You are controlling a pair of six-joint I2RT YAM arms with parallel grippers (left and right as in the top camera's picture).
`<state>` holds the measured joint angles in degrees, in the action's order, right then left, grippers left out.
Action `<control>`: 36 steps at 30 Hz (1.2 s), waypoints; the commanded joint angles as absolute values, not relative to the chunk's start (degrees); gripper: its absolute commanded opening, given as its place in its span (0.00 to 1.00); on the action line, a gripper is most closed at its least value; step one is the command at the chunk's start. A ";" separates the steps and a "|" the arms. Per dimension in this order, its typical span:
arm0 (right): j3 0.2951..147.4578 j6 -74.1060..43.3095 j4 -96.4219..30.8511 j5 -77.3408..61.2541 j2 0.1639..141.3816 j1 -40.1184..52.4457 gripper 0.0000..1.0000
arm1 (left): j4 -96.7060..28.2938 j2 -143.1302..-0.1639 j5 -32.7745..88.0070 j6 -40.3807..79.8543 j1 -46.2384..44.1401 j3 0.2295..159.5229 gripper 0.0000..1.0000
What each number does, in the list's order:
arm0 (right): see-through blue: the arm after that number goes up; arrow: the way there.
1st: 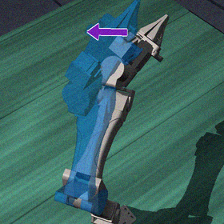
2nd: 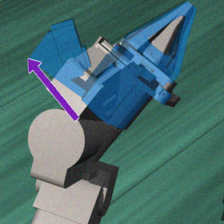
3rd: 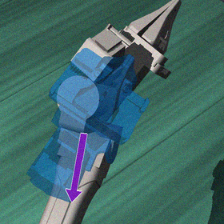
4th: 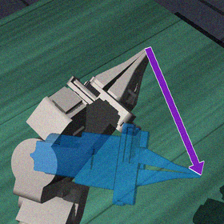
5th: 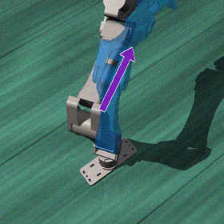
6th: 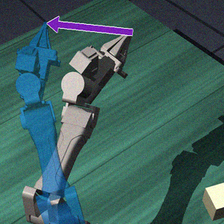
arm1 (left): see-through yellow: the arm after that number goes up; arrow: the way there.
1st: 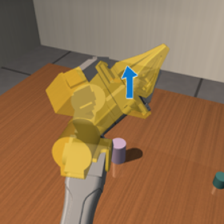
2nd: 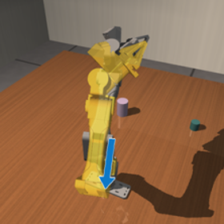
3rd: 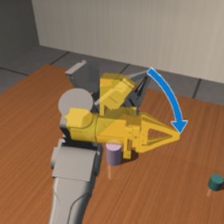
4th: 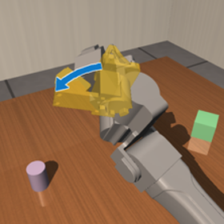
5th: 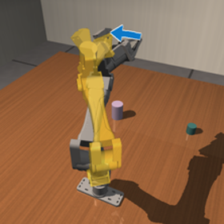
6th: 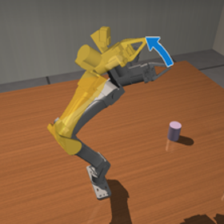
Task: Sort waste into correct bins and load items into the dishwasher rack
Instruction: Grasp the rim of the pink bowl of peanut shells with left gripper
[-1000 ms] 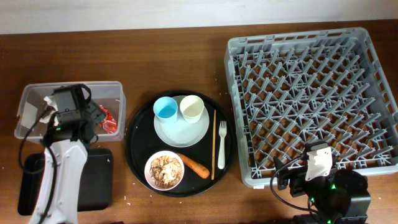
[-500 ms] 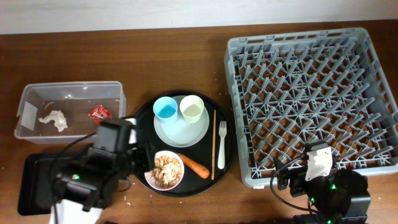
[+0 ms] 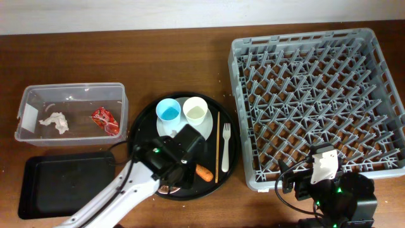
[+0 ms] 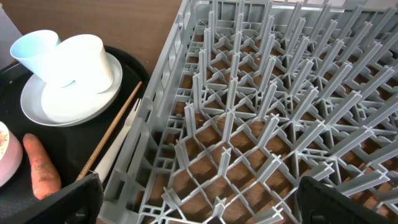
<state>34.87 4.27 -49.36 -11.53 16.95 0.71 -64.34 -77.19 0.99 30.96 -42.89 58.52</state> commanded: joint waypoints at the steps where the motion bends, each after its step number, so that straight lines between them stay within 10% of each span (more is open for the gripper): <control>1: 35.38 3.60 -49.30 -11.62 16.82 0.36 0.99 | -61.93 -81.08 0.03 31.55 -45.63 58.98 0.48; 36: 35.38 3.60 -49.30 -11.62 16.82 0.36 0.99 | -52.71 -92.90 -6.44 35.38 -46.24 54.22 0.19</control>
